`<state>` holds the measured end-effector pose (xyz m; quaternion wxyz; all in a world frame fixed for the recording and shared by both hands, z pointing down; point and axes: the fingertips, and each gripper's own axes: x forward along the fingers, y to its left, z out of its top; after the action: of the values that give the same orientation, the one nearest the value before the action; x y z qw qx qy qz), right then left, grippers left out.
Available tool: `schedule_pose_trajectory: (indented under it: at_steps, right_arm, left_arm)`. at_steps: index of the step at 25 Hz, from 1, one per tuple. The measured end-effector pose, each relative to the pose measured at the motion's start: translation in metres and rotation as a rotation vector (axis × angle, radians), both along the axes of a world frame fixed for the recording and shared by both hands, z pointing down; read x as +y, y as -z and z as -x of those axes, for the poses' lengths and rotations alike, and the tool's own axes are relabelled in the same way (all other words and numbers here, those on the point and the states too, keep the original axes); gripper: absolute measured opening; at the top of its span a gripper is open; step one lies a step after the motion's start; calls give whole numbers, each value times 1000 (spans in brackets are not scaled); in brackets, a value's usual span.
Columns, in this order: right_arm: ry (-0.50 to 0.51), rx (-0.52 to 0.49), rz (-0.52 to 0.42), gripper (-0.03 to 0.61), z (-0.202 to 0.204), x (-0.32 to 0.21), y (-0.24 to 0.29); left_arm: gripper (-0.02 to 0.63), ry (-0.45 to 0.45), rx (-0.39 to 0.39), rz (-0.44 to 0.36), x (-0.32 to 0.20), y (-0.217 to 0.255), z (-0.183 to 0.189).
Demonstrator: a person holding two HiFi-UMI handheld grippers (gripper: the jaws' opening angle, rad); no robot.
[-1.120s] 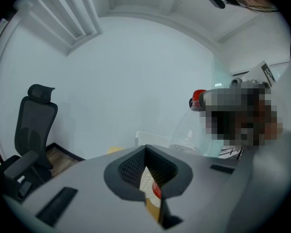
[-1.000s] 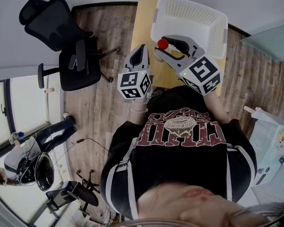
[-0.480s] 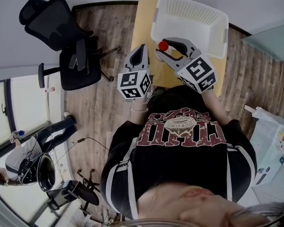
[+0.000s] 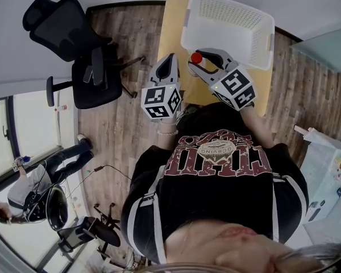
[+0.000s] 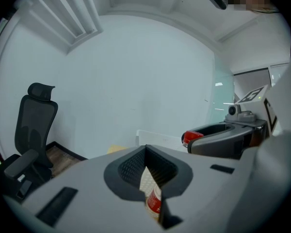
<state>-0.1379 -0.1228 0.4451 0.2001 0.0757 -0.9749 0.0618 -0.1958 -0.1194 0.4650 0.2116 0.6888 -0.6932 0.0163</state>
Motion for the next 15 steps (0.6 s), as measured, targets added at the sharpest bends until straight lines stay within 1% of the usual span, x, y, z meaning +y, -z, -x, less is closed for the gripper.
schedule_pose_trajectory:
  at_steps: [15]
  right_arm:
    - [-8,40,31,164,3,-4,-36]
  left_arm:
    - [48,-2,3,10,-2,-4,6]
